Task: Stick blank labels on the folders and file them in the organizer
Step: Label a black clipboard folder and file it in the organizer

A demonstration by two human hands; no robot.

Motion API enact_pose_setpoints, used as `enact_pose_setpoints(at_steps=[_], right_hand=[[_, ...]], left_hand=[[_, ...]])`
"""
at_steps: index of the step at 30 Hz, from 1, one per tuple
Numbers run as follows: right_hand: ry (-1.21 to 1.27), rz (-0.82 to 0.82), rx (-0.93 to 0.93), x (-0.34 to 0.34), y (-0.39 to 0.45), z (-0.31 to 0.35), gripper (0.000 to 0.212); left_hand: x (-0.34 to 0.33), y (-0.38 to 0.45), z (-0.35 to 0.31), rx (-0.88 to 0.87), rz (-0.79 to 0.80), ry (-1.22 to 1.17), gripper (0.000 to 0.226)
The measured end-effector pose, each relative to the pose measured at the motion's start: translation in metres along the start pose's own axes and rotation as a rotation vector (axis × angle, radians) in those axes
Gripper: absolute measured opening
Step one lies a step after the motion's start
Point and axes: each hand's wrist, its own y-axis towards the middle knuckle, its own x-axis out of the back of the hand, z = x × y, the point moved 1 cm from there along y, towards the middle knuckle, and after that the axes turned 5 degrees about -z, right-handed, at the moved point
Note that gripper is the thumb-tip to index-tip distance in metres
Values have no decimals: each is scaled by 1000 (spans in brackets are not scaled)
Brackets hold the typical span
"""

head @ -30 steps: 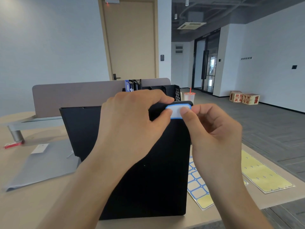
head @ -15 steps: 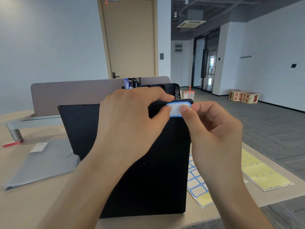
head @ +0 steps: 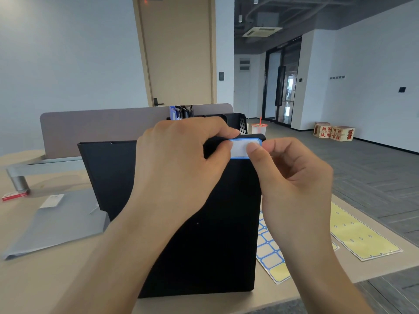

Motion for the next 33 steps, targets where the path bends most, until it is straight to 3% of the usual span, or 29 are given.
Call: enact_pose_setpoints(at_steps=[33], right_hand=[[-101,-79,91,-7,-7,-2,13]], left_hand=[[-2,-1,1,2,31,63,17]])
